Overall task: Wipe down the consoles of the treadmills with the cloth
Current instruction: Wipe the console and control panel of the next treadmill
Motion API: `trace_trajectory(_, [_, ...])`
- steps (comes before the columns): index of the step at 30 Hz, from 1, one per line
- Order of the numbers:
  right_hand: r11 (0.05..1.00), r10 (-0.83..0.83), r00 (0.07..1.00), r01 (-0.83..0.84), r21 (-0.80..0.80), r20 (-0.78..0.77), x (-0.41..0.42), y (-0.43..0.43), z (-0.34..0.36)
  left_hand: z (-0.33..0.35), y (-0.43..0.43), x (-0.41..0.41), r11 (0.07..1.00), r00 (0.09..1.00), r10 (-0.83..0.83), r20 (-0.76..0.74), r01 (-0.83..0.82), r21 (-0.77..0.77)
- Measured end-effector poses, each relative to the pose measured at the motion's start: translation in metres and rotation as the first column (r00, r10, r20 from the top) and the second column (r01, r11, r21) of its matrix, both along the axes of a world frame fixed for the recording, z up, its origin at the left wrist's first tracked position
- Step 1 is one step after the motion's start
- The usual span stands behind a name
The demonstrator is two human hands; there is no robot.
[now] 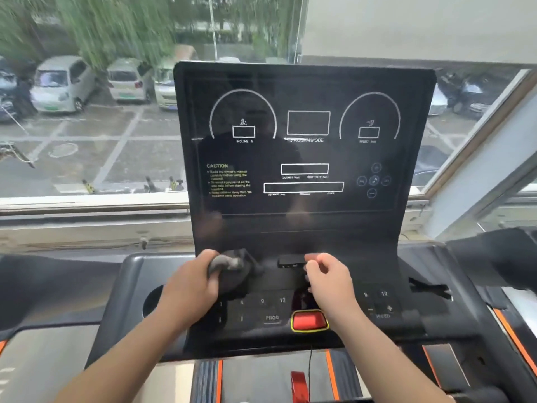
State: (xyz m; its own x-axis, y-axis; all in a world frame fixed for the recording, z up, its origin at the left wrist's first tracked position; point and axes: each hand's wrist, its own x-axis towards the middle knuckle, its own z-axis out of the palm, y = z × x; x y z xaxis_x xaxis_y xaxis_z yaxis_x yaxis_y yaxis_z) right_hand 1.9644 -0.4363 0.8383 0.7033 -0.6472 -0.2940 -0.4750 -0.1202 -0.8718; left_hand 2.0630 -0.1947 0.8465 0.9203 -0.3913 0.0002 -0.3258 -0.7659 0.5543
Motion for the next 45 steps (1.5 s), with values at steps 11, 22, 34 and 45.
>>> trace_trajectory(11, [0.994,0.015,0.998,-0.010,-0.111,0.053,0.009,-0.046,0.039,0.026,-0.085,0.023,0.999,0.921,-0.022,0.389,0.010,0.032])
trace_trajectory(22, [0.995,-0.050,0.993,0.058,-0.079,0.104,-0.010,-0.131,0.050,0.034,-0.238,-0.018,0.985,0.942,-0.169,0.288,0.167,0.033])
trace_trajectory(34, [0.978,-0.155,0.950,0.186,-0.092,0.272,0.008,-0.179,0.088,0.102,-0.251,-0.010,0.606,0.958,0.064,-0.279,-0.260,-0.752])
trace_trajectory(45, [0.982,-0.129,0.964,0.157,-0.107,0.231,0.064,-0.203,0.133,0.137,-0.248,0.070,0.950,0.805,0.129,0.579,0.067,-0.305])
